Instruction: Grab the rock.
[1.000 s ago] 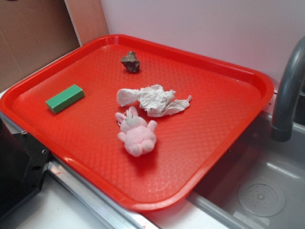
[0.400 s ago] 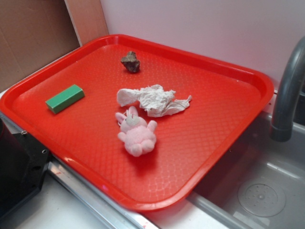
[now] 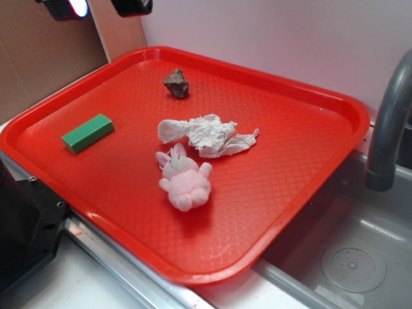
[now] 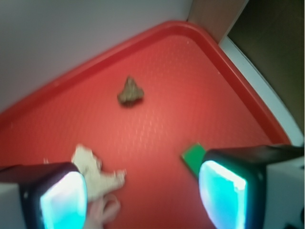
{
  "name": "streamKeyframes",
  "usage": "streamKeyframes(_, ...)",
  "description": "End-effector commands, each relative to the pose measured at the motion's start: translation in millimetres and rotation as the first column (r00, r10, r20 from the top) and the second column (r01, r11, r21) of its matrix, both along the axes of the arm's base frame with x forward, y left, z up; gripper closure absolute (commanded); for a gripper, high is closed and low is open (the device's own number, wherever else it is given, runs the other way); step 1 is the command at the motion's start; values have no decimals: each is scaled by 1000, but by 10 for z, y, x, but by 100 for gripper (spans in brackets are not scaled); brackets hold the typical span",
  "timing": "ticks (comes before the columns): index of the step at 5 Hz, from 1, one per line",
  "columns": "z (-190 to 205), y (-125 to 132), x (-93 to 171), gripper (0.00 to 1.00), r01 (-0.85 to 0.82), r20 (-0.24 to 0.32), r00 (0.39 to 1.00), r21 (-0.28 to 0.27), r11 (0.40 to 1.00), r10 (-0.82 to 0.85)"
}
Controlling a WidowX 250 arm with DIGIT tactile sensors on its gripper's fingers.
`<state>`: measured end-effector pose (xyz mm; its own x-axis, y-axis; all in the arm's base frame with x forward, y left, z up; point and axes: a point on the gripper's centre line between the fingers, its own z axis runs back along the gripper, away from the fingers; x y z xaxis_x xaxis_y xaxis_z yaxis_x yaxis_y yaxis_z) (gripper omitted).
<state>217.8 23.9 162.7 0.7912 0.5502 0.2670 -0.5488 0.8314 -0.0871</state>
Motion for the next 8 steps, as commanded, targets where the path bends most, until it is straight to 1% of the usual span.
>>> streamKeyframes(1, -292, 253, 345, 0, -154, 85, 985, -5, 988, 154)
streamKeyframes(3, -611, 329, 600, 0, -216, 80, 974, 39, 976, 212)
streamKeyframes(5, -1003, 379, 912, 0, -227, 50, 973, 56, 972, 224)
streamKeyframes(6, -1119, 370, 1005, 0, -227, 45, 974, 68, 972, 224)
streamKeyframes(7, -1216, 371, 1009, 0, -232, 6, 973, 71, 970, 232)
streamKeyframes(8, -1235, 378, 977, 100, -236, 0, 972, 61, 970, 236)
